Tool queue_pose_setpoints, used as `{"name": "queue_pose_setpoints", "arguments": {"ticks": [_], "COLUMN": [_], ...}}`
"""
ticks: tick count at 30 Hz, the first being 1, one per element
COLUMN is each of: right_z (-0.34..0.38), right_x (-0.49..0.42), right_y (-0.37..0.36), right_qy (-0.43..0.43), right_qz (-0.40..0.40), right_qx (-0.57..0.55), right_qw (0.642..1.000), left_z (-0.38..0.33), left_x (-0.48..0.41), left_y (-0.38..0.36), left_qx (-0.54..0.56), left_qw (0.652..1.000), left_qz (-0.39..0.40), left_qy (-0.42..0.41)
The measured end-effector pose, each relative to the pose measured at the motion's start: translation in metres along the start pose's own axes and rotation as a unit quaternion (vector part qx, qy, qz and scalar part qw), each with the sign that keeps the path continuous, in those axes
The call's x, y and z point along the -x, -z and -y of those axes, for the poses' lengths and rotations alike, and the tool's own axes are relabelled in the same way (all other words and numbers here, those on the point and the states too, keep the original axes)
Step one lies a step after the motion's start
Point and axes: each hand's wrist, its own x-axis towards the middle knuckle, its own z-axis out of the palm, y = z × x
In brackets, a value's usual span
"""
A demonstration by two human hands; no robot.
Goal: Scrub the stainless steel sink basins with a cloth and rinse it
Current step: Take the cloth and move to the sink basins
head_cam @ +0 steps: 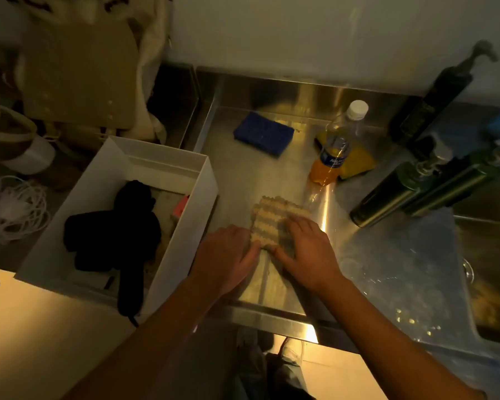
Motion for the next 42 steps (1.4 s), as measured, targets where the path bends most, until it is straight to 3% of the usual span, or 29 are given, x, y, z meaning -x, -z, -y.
{"name": "queue_pose_setpoints", "arguments": {"ticks": [13,26,31,35,38,42], "right_z": [-0.008,-0.009,-0.009,-0.004,0.005,0.019], "right_x": [-0.021,0.003,0.009,0.010,0.012,0.016], "right_y": [-0.012,-0.017,0.020,0.075,0.124,0.179], "right_qy": [0.031,0.030,-0.010,-0.019,-0.018,-0.001], "right_qz": [0.015,-0.023,-0.034,-0.082,-0.130,-0.189], "right_qx": [0.046,0.055,-0.019,-0.032,-0.047,-0.069], "right_qw": [0.998,0.998,0.999,0.996,0.990,0.980], "left_z": [0.012,0.004,-0.009,-0.028,-0.049,-0.078], "left_x": [-0.013,-0.002,-0.008,-0.024,-0.041,-0.056], "left_y": [-0.003,-0.003,0.019,0.057,0.086,0.133], "left_qx": [0.027,0.012,-0.025,0.035,0.007,0.053], "left_qw": [0.998,0.999,0.998,0.992,0.985,0.978], "left_qz": [-0.058,-0.016,-0.029,-0.069,-0.094,-0.144], "left_qy": [-0.027,-0.028,-0.056,-0.095,-0.145,-0.139]}}
